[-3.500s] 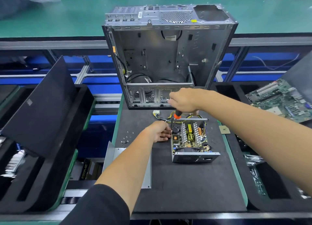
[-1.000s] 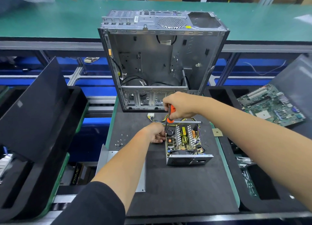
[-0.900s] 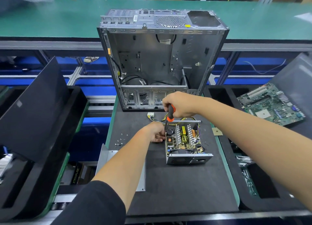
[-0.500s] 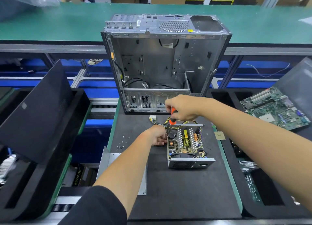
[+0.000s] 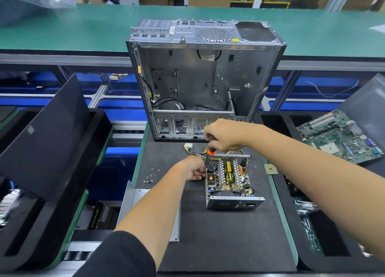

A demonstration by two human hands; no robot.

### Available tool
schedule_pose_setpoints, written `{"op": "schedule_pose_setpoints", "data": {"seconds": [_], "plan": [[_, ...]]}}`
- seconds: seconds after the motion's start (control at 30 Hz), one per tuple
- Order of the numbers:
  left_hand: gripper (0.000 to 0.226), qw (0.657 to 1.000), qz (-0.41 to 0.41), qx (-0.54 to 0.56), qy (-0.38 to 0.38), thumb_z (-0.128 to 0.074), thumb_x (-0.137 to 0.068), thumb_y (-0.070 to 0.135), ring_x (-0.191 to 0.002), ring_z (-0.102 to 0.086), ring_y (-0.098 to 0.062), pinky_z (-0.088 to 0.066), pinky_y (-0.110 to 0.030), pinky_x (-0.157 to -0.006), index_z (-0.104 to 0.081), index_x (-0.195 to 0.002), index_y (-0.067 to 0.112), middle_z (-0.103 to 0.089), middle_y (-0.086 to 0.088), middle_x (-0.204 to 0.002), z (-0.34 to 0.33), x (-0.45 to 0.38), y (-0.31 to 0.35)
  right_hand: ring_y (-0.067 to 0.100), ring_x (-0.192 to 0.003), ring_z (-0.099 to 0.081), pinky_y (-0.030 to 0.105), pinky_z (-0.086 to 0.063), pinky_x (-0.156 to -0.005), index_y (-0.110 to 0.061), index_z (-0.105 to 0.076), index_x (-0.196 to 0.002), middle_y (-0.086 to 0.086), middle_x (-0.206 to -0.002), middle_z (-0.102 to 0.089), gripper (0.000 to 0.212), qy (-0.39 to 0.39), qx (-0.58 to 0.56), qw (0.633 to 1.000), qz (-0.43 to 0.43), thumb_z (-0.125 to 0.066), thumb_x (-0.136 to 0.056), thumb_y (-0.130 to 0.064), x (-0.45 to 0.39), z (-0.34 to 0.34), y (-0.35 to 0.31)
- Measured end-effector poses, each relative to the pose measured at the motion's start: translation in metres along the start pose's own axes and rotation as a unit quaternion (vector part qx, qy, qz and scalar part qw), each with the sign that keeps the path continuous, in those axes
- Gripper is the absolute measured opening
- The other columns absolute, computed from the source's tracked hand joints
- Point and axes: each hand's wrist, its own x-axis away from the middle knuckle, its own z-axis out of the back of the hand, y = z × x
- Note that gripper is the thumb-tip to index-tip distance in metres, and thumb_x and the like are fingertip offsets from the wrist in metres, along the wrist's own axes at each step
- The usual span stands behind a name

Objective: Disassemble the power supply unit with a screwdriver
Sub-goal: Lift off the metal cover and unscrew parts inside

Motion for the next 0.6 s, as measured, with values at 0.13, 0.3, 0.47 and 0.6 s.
{"op": "schedule_pose_setpoints", "data": {"seconds": [0.13, 0.3, 0.47, 0.6], "plan": [[0.025, 1.0, -0.001, 0.0, 0.001, -0.032, -0.087, -0.007, -0.068, -0.058, -0.014, -0.042, -0.023, -0.054, -0.05, -0.079, 0.007, -0.054, -0.002, -0.074, -0.0002, -0.0003, -0.0001, 0.022, -0.088, -0.055, 0.031, -0.045, -0.07, -0.014, -0.061, -0.103, 0.004, -0.099, -0.064, 0.024, -0.012, -0.065, 0.998, 0.016, -0.059, -0.082, -0.002, 0.005, 0.0031, 0.004], [0.024, 1.0, -0.002, 0.004, 0.003, -0.032, -0.085, -0.008, -0.066, -0.058, -0.015, -0.042, -0.024, -0.054, -0.05, -0.08, 0.007, -0.055, -0.003, -0.074, 0.0002, -0.0012, 0.0007, 0.03, -0.083, -0.058, 0.037, -0.045, -0.066, -0.006, -0.055, -0.097, 0.011, -0.092, -0.063, 0.035, 0.007, 0.011, 0.999, -0.046, -0.039, -0.103, -0.036, 0.0013, -0.0034, 0.0009], [0.025, 1.0, -0.002, -0.004, 0.002, -0.032, -0.087, -0.009, -0.065, -0.057, -0.015, -0.042, -0.024, -0.055, -0.05, -0.078, 0.006, -0.053, -0.003, -0.074, 0.0007, -0.0023, 0.0013, 0.025, -0.092, -0.059, 0.033, -0.048, -0.074, -0.011, -0.062, -0.105, 0.006, -0.098, -0.07, 0.018, 0.007, -0.065, 0.998, -0.006, -0.055, -0.089, -0.006, 0.0026, -0.0007, -0.0027], [0.024, 1.0, -0.001, -0.003, 0.003, -0.032, -0.087, -0.008, -0.065, -0.057, -0.015, -0.042, -0.024, -0.054, -0.049, -0.078, 0.007, -0.052, -0.003, -0.073, 0.0002, -0.0018, 0.0023, 0.024, -0.088, -0.055, 0.035, -0.046, -0.073, -0.013, -0.057, -0.105, 0.001, -0.091, -0.062, 0.017, 0.004, -0.058, 0.998, -0.006, -0.062, -0.09, -0.019, 0.0046, -0.0001, -0.0022]]}}
